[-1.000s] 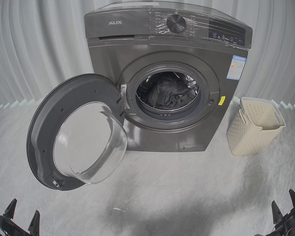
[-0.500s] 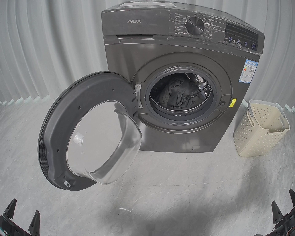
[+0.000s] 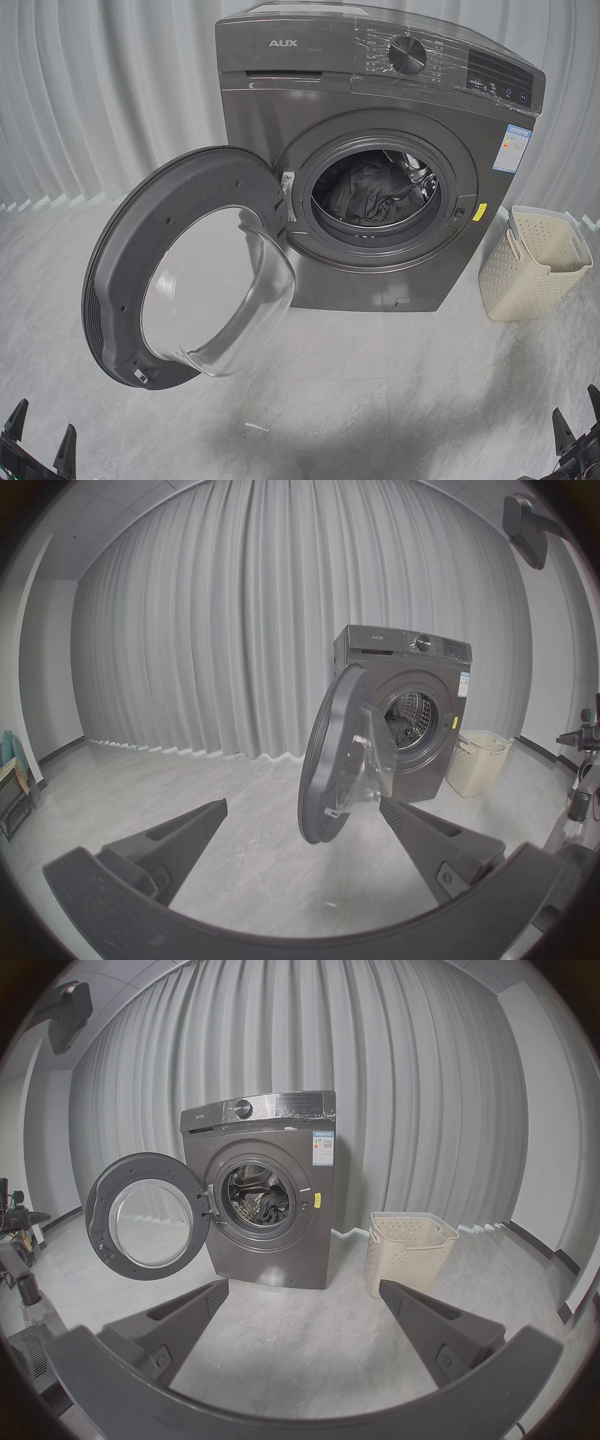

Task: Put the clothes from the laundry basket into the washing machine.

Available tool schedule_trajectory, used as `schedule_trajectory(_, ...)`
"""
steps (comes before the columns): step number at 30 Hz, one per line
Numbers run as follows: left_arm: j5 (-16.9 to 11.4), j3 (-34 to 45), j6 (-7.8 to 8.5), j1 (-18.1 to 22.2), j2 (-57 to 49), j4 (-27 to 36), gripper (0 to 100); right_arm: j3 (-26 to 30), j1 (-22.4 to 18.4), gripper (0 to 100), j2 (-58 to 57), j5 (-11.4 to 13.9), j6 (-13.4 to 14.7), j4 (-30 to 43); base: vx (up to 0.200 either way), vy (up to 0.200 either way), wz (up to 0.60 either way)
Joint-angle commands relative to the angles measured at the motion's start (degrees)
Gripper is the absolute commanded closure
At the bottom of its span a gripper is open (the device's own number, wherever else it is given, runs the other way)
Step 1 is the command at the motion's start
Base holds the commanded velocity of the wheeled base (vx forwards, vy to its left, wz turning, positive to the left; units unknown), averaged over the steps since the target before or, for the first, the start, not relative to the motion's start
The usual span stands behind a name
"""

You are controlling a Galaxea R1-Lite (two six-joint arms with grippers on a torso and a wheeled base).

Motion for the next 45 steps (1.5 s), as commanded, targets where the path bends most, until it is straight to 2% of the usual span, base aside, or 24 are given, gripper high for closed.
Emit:
schedule_trajectory(1, -0.8, -12.7, -1.57, -0.7, 6.4, -2.8, 0, 0.7, 0.0, 0, -0.8, 0.0, 0.0, 0.0, 0.000, 0.000, 0.00)
schedule_trajectory(5, -2.8, -16.1, -1.83, -4.6, 19.7, -1.0, 0, 0.7, 0.0, 0, -0.9, -0.1, 0.0, 0.0, 0.000, 0.000, 0.00)
schedule_trajectory(6, -2.8, -16.1, -1.83, -4.6, 19.7, -1.0, 0, 0.7, 0.0, 0, -0.9, -0.1, 0.0, 0.0, 0.000, 0.000, 0.00)
schedule_trajectory(7, -3.1, -16.2, -2.01, -6.3, 27.0, -4.1, 0, 0.7, 0.0, 0, -0.9, 0.0, 0.0, 0.0, 0.000, 0.000, 0.00)
schedule_trajectory(12, -4.2, -17.0, -2.27, -6.5, 40.3, -15.0, 0, 0.7, 0.0, 0, -0.9, 0.0, 0.0, 0.0, 0.000, 0.000, 0.00)
schedule_trajectory(16, -4.9, -19.6, -2.27, -5.8, 48.6, -20.2, 0, 0.7, 0.1, 0, -0.9, -0.1, 0.0, 0.0, 0.000, 0.000, 0.00)
schedule_trajectory(21, -5.1, -21.5, -2.27, -6.0, 52.0, -22.3, 0, 0.7, 0.1, 0, -0.9, -0.1, -0.1, 0.0, 0.000, 0.000, 0.00)
schedule_trajectory(25, -6.4, -22.8, -2.27, -5.9, 54.9, -22.4, 0, 0.7, 0.0, 0, -0.9, -0.1, 0.0, 0.0, 0.000, 0.000, 0.00)
schedule_trajectory(34, -6.5, -27.0, -2.27, -5.9, 61.7, -23.4, 0, 0.7, 0.1, 0, -0.9, -0.2, -0.1, 0.0, 0.000, 0.000, 0.00)
schedule_trajectory(38, -6.5, -27.1, -2.18, -6.5, 64.6, -26.1, 0, 0.7, 0.1, 0, -0.9, -0.1, 0.0, 0.0, 0.000, 0.000, 0.00)
schedule_trajectory(41, -7.2, -26.7, -2.01, -6.8, 66.7, -27.9, 0, 0.7, 0.0, 0, -0.9, -0.2, 0.0, 0.0, 0.000, 0.000, 0.00)
schedule_trajectory(45, -9.7, -26.4, -2.09, -7.8, 66.9, -28.7, 0, 0.7, 0.1, 0, -0.9, -0.2, 0.0, 0.0, 0.000, 0.000, 0.00)
